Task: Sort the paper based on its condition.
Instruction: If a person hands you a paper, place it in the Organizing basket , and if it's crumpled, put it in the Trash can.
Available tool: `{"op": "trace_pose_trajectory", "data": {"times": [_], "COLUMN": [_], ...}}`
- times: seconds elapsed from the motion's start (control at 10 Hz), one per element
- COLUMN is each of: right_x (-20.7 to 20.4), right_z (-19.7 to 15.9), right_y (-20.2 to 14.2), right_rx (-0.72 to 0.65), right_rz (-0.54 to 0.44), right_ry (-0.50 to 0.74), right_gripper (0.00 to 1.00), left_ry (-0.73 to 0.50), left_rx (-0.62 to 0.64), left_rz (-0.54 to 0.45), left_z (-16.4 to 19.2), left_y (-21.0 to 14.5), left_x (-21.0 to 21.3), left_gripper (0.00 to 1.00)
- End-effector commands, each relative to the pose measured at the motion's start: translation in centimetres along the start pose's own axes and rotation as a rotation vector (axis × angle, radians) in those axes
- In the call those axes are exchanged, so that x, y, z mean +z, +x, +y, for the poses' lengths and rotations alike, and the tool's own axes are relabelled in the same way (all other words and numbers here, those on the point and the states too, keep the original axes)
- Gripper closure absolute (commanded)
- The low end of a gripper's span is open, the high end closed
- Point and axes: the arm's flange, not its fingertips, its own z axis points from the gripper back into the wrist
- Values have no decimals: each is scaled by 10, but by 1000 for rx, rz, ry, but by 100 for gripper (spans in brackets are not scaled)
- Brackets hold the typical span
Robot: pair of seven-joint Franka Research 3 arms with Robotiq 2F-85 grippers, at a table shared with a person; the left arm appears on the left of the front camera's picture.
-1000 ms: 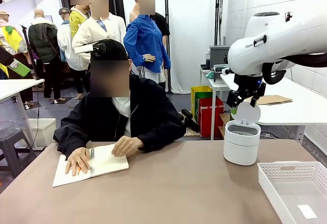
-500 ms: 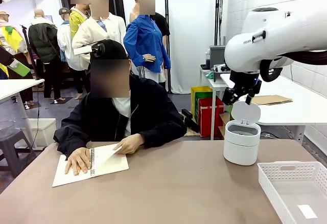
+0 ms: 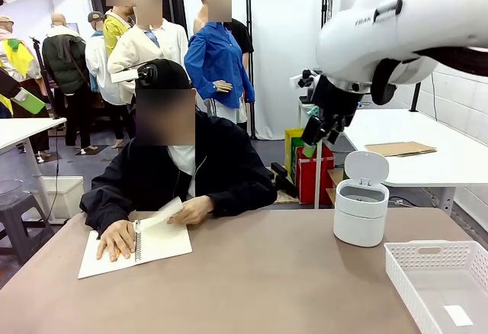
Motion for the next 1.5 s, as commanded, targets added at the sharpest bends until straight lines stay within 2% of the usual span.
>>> {"op": "trace_pose_trajectory", "data": {"times": [0.0,0.3,0.5,0.6,0.8,1.1,1.4], "right_x": [19,51,80,96,119,139,141], "right_z": [11,45,59,59,53,43,33], "right_y": [7,15,23,28,39,46,46], "right_rx": [96,190,161,124,79,61,-29], "right_rz": [-53,-158,-199,-239,-299,-256,-242], "right_ry": [130,107,151,189,190,186,130], "right_gripper": [0,0,0,0,0,0,0], "left_ry": [7,7,7,7,7,7,7], "left_rx": [3,3,3,3,3,3,3], "left_rz": [3,3,3,3,3,3,3], "left_z": [1,1,1,1,1,1,1], "left_y": [-1,-1,-1,-1,-1,-1,-1], "left_x": [1,1,1,1,1,1,1], "left_gripper": [0,0,0,0,0,0,0]}}
